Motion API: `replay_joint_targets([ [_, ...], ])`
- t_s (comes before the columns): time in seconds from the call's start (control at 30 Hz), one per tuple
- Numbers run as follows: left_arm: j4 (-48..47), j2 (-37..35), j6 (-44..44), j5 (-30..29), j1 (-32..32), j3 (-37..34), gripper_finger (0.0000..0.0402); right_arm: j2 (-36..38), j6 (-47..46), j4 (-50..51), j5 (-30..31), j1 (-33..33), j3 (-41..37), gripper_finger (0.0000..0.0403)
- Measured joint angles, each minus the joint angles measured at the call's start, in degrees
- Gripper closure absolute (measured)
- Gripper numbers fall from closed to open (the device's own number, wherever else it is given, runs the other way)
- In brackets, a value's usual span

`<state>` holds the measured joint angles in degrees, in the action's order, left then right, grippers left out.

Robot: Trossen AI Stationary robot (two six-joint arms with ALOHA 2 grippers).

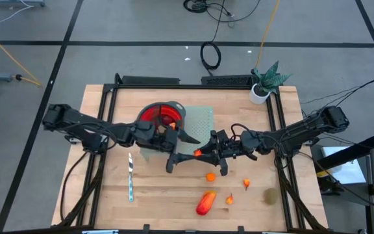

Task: Pick & Place Fruit
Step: Put the top peach into the strainer bowl on the shelf

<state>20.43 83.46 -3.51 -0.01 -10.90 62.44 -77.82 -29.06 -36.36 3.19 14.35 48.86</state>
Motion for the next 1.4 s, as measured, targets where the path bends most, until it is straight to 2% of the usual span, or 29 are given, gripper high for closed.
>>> replay_joint_targets([
  [0.1,-1.7,1.5,0.8,0.0,0.0,2.4,0.0149,0.0,0.0,-0.1,0.0,0.0,0.0,0.0298],
  [0.3,-11.9,4.0,2.2,0.0,0.0,7.7,0.0149,0.0,-0.1,0.2,0.0,0.0,0.0,0.0298],
  [0.5,-13.0,4.6,2.2,-0.1,0.0,8.9,0.0155,0.0,-0.2,0.8,-0.2,0.1,0.0,0.0298],
  [1.0,-14.9,2.4,1.7,0.9,0.4,8.9,0.0296,0.0,0.4,0.9,0.0,1.5,0.0,0.0298],
  [1.4,-17.1,2.4,0.4,2.0,0.4,8.9,0.0309,0.0,1.3,0.6,0.0,1.5,0.0,0.0298],
])
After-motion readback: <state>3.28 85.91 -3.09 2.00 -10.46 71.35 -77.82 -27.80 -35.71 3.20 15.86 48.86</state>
